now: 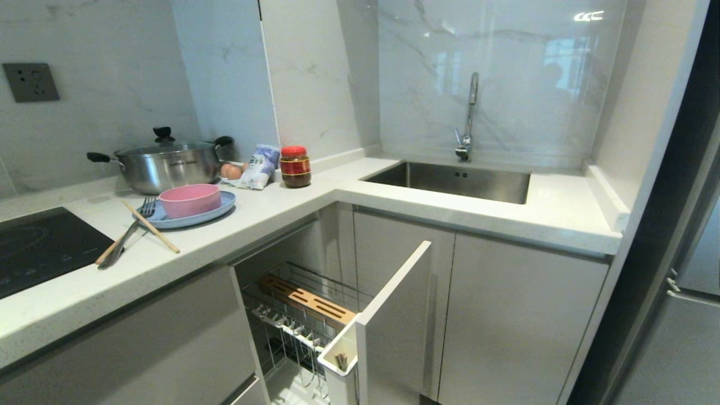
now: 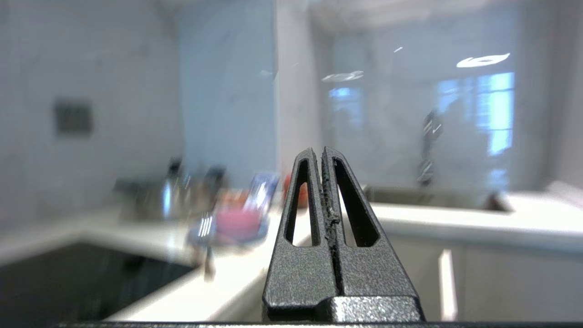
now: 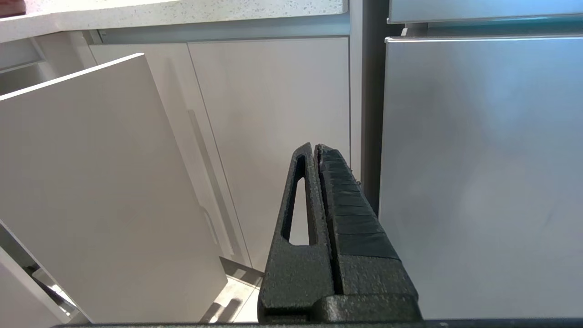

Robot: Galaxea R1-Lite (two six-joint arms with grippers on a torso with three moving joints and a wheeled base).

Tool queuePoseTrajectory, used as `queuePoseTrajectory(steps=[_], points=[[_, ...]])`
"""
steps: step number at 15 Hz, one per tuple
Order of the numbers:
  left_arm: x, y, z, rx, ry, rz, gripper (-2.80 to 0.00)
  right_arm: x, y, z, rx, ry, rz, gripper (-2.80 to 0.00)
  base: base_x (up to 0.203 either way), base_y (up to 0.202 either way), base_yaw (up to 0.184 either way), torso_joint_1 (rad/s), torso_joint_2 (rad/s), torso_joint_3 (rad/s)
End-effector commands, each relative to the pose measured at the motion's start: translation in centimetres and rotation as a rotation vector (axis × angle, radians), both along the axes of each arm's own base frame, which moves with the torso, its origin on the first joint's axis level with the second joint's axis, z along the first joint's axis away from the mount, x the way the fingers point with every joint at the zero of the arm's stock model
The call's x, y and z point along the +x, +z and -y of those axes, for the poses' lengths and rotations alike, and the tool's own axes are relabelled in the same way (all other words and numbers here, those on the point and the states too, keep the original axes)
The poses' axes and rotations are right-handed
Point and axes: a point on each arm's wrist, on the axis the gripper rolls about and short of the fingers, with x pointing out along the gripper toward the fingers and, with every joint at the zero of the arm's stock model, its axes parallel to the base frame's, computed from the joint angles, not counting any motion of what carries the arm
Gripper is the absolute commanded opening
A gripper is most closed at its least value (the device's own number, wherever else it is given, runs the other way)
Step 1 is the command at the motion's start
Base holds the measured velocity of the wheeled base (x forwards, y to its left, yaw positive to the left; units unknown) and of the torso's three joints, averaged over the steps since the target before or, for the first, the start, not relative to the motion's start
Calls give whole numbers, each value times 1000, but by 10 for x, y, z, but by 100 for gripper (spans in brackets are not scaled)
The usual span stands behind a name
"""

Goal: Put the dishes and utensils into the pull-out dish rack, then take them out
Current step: Close the cupboard

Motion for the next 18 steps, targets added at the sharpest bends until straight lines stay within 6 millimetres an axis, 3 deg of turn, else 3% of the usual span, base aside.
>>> queuePoseTrajectory(steps=[1,3,5,7,10,14,18], points=[[75,69,1,0,-83,-137,-280,0,0,0,0,0,5,-280,0,0,0,0,0,0],[130,89,8,-92,-204,-262,-280,0,0,0,0,0,5,-280,0,0,0,0,0,0],[189,91,25,-198,-323,-420,-280,0,0,0,0,0,5,-280,0,0,0,0,0,0],[249,73,59,-215,-472,-619,-280,0,0,0,0,1,5,-280,0,0,0,0,0,0],[317,25,121,-175,-604,-905,-280,0,0,0,0,0,5,-280,0,0,0,0,0,0],[368,-47,189,-113,-642,-1198,-280,0,0,0,0,0,5,-280,0,0,0,0,0,0],[385,-109,235,-17,-631,-1405,-280,0,0,0,0,0,5,-280,0,0,0,0,0,0]])
